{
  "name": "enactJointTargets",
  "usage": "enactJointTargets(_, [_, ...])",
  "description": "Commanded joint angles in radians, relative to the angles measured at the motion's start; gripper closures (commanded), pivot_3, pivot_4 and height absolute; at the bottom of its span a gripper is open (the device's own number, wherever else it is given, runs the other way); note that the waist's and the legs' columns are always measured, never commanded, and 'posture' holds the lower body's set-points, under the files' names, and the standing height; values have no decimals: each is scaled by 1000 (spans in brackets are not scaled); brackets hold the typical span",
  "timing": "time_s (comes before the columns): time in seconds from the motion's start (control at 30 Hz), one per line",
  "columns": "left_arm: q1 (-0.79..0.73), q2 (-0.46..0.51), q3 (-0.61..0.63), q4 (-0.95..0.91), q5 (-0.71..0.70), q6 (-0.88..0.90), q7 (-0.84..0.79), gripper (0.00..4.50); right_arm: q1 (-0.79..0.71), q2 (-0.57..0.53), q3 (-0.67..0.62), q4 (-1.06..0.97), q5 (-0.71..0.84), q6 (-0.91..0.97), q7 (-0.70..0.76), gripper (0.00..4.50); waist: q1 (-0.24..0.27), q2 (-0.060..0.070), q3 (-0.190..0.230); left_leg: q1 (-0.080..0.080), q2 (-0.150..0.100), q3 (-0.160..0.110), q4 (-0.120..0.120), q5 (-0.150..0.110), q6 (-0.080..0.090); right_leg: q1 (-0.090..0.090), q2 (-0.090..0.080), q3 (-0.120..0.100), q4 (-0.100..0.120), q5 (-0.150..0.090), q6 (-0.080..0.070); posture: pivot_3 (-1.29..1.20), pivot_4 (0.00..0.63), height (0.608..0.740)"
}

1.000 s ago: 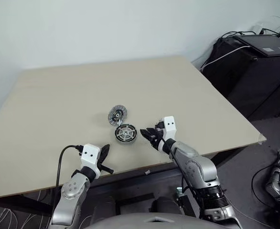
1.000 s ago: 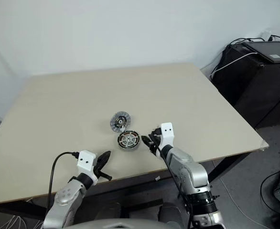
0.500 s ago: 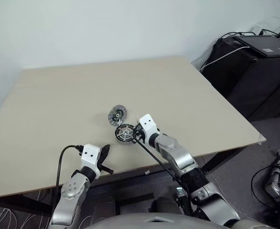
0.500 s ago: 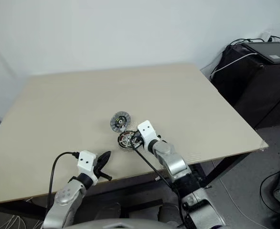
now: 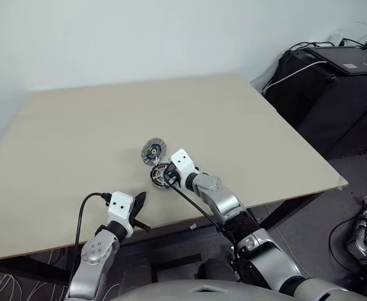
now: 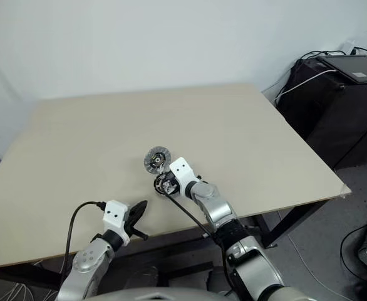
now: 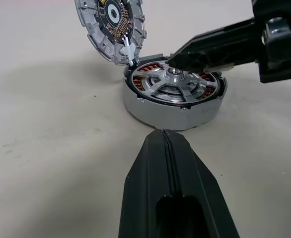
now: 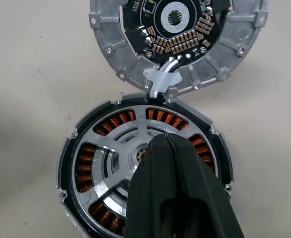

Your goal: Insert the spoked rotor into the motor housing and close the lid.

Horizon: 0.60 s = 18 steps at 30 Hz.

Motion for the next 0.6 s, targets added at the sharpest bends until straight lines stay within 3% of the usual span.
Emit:
enactJointTargets(0.03, [-4,-5,-8,-24,-2,-22,-1,4500,-7,-2,21,23,-30,33,20,4460,0,0,-3,0,0,0,0,0,0,0,0,0,0,0,0,0,0,740])
enactJointTargets(0.23, [-2,-8,-10,-19,-3,-21,-1,4500,2,-26,8,-92,-14,23,84,4460,0,0,-5,1,0,-1,0,0,0,1,0,0,0,0,0,0,0,740])
enactJointTargets(0.43, [-18,-14,-15,-4,-4,-20,-5,4500,-36,-223,162,-268,-120,-66,300,4460,2,0,-4,0,0,-2,0,0,0,0,-1,0,0,0,1,0,0,740])
enactJointTargets(0.53, [-25,-17,-19,4,-4,-21,-5,4500,-61,-280,214,-284,-166,-103,359,3855,1,0,-4,0,0,-2,0,0,0,0,0,0,0,-1,1,0,0,740])
enactJointTargets(0.6, [-29,-20,-22,10,-4,-23,-5,4500,-78,-299,237,-281,-188,-125,393,3226,1,0,-4,1,0,-2,0,0,0,0,0,0,0,-1,1,0,0,740])
